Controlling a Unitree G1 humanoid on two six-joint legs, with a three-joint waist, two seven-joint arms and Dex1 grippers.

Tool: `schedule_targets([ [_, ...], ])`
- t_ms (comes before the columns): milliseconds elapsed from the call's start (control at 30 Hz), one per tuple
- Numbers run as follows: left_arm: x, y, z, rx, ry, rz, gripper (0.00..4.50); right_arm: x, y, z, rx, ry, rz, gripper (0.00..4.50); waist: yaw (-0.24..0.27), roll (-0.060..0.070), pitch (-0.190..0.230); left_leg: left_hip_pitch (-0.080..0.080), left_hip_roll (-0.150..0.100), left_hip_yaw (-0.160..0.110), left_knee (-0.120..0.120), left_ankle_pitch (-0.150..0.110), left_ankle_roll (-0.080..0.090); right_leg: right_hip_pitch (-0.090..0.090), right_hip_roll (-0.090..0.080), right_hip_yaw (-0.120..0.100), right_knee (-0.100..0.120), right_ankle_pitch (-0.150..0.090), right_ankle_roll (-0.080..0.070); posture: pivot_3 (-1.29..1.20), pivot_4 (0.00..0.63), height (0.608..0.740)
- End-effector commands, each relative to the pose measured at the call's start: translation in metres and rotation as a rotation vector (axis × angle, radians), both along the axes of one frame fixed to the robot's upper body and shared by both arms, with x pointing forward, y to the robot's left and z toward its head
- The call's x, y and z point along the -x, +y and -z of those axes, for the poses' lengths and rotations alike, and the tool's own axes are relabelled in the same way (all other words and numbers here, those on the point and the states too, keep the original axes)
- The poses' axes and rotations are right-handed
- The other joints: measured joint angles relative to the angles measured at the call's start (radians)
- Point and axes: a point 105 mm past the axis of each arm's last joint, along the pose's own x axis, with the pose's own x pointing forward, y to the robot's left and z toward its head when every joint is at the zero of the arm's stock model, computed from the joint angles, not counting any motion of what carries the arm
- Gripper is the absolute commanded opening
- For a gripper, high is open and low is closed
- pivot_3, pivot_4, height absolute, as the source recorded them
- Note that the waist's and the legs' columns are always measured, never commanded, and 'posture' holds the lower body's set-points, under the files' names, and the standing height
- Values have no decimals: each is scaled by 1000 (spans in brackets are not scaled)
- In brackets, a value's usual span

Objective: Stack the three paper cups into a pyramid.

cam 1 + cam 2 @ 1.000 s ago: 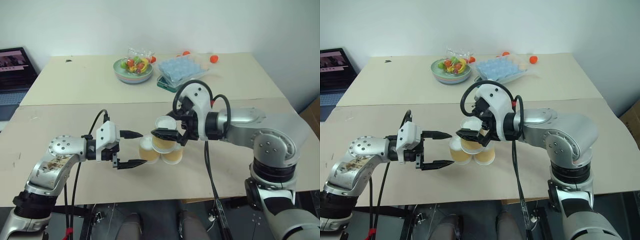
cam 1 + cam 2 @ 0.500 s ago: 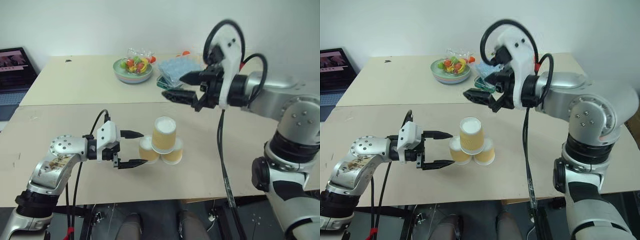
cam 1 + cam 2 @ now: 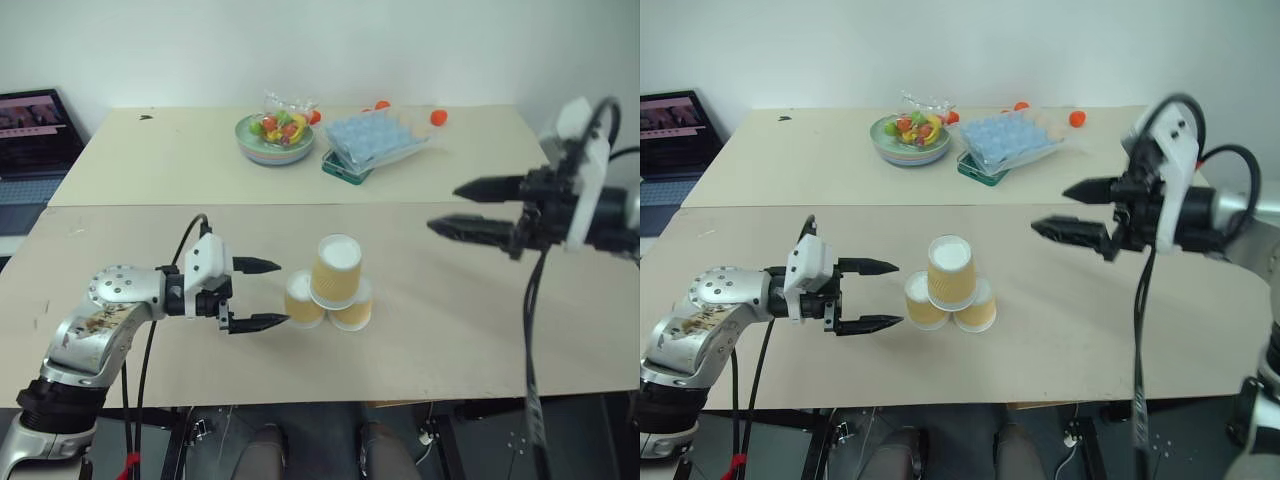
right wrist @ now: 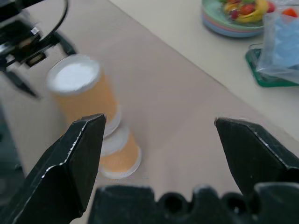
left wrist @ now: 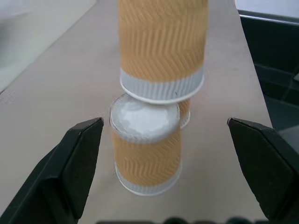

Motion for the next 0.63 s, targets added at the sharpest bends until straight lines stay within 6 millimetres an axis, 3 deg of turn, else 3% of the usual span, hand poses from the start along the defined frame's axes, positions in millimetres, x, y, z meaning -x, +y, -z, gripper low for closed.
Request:
schedule_targets([
  [33, -9, 6, -14, 12, -48, -89, 4500, 18, -19, 12, 47, -65, 6, 4421, 2, 0, 0, 2, 0, 0, 0, 0, 0, 2, 0, 0, 0, 0, 0, 0, 150, 740],
  [200, -3, 3, -13, 31, -34, -114, 4500, 30, -10, 28, 29, -119, -34, 4421, -7, -1, 0, 7, 0, 2, 0, 0, 0, 5, 0, 3, 1, 0, 1, 0, 150, 740],
  [633, 8, -3, -5, 34, -30, -130, 4500, 10, 11, 51, -14, -123, -41, 4421, 1, -1, 0, 13, 0, 1, 0, 0, 0, 13, 0, 2, -1, 0, 1, 0, 150, 740],
])
